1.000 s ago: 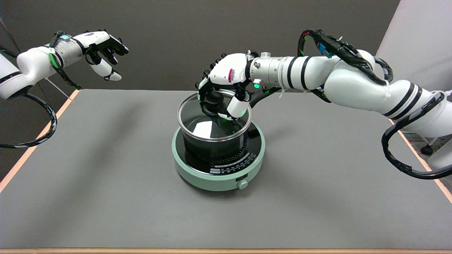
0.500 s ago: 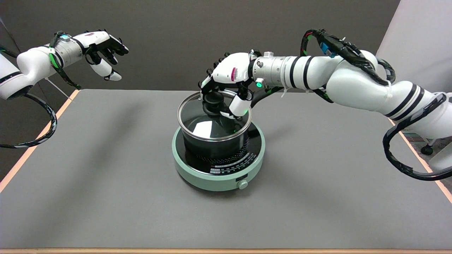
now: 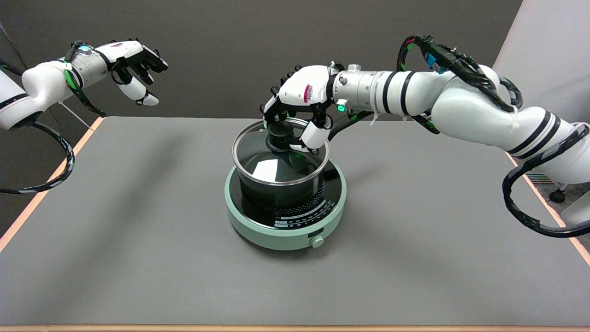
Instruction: Pick up the pot lid.
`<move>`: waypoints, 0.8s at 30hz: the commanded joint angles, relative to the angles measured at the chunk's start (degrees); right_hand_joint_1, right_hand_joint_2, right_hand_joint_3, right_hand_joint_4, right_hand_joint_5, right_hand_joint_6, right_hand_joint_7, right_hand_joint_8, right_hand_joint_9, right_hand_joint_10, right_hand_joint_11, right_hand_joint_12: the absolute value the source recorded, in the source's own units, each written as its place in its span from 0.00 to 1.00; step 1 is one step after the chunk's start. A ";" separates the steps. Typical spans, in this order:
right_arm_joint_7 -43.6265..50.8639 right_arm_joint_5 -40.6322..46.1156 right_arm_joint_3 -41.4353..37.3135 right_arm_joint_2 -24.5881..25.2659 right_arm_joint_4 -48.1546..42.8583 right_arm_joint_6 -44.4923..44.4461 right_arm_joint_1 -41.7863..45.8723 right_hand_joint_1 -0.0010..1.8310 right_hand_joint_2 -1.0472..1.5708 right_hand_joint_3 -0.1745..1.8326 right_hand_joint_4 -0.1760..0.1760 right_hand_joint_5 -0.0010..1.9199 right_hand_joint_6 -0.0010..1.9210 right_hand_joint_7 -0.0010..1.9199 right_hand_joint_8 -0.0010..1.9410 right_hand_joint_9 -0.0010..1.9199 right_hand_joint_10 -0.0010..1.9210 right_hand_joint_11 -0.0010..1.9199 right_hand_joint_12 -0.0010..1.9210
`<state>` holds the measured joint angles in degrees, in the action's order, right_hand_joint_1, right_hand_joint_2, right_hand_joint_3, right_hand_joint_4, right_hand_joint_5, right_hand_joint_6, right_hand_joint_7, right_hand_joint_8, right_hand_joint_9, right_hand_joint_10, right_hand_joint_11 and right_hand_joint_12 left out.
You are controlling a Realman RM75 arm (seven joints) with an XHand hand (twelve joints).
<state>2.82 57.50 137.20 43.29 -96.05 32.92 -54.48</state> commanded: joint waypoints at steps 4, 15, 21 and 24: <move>0.00 2.31 -0.90 -0.28 -1.03 -3.35 0.92 0.48 0.65 0.50 0.95 0.31 0.25 0.38 0.23 0.38 0.33 0.25 0.42; 0.00 3.98 -0.74 0.20 -0.55 -3.49 0.92 0.49 0.65 0.50 0.96 0.32 0.25 0.39 0.22 0.39 0.35 0.25 0.45; 0.00 3.98 -0.48 0.60 -0.13 -3.49 0.92 0.49 0.65 0.50 0.97 0.31 0.23 0.39 0.22 0.39 0.36 0.25 0.45; 0.00 3.98 -0.10 0.70 0.28 -3.49 0.84 0.49 0.65 0.51 0.97 0.31 0.23 0.38 0.21 0.39 0.37 0.25 0.45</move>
<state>2.81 60.57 136.48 43.33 -96.66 30.14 -53.77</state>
